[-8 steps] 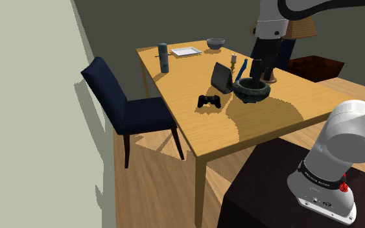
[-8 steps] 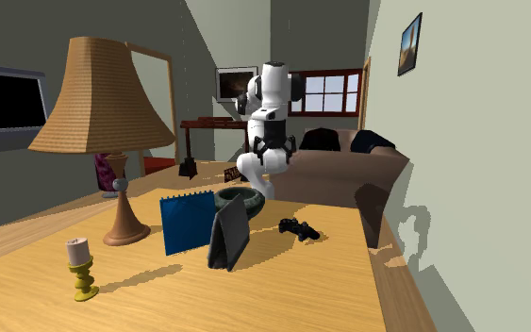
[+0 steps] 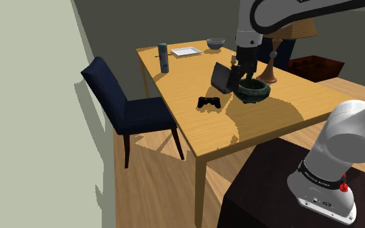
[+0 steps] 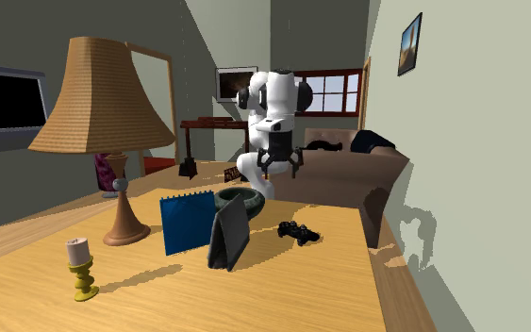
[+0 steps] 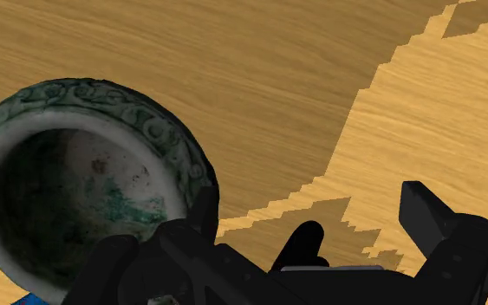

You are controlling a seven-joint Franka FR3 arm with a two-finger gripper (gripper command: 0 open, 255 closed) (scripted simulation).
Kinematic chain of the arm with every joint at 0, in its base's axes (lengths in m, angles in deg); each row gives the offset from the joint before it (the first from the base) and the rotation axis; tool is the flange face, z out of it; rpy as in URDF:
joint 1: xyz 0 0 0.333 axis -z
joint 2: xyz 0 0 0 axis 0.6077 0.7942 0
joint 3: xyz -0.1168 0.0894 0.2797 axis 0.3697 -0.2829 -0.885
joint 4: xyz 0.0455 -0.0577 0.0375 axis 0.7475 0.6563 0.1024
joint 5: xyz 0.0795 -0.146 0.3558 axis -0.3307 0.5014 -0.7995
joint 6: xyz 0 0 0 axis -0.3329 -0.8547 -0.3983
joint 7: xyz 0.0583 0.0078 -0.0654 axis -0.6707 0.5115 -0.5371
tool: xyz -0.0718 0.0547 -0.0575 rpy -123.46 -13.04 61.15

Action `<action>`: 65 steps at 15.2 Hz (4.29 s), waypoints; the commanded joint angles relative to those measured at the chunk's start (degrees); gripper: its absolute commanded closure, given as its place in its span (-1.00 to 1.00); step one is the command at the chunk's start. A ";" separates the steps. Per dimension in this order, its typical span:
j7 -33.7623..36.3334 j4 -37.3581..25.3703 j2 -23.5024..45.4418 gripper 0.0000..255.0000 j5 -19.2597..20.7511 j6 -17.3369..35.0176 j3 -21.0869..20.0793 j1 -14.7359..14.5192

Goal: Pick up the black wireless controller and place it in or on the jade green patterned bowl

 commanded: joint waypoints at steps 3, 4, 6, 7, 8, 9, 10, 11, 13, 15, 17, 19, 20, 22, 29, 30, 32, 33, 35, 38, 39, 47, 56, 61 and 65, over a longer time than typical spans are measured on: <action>1.06 -3.07 8.45 -1.00 0.05 6.55 -0.30 0.09; 1.33 -4.07 10.57 -1.00 0.08 7.94 -0.36 0.11; 1.87 -6.28 14.82 -1.00 0.16 10.51 -0.49 0.18; 2.14 -7.50 16.95 -1.00 0.21 11.69 -0.54 0.21; 2.41 -8.79 19.08 -1.00 0.26 12.80 -0.58 0.24; 2.64 -9.92 20.85 -1.00 0.32 13.66 -0.60 0.26; 2.64 -9.35 21.06 -1.00 0.32 14.45 -0.60 0.26; 2.64 -8.78 21.28 -1.00 0.32 15.24 -0.59 0.26; 2.63 -7.69 21.77 -1.00 0.32 16.81 -0.58 0.27; 2.63 -6.64 22.30 -1.00 0.32 18.40 -0.57 0.27; 2.63 -5.83 22.75 -1.00 0.31 19.65 -0.56 0.27; 2.63 -5.85 22.76 -1.00 0.31 19.65 -0.56 0.27; 2.63 -5.85 22.76 -1.00 0.31 19.65 -0.56 0.27; 2.63 -5.85 22.76 -1.00 0.31 19.65 -0.56 0.27; 2.66 -5.92 22.82 1.00 0.30 19.63 -0.59 0.25; 2.69 -5.86 22.76 1.00 0.30 19.63 -0.61 0.24; 2.61 -5.74 22.64 1.00 0.32 19.64 -0.56 0.28; 2.67 -5.73 22.57 1.00 0.31 19.57 -0.59 0.25; 2.62 -6.34 22.46 1.00 0.31 18.85 -0.58 0.28; 2.63 -7.90 21.65 1.00 0.32 16.48 -0.59 0.28; 2.62 -7.36 21.87 1.00 0.32 17.32 -0.58 0.28; -7.71 -18.16 33.70 -1.00 6.90 11.45 -0.27 0.31; -7.60 -15.57 34.59 -1.00 7.12 14.93 -0.08 0.49; -7.60 -15.59 34.60 1.00 7.12 14.92 -0.08 0.49; -7.60 -15.59 34.60 1.00 7.12 14.92 -0.08 0.49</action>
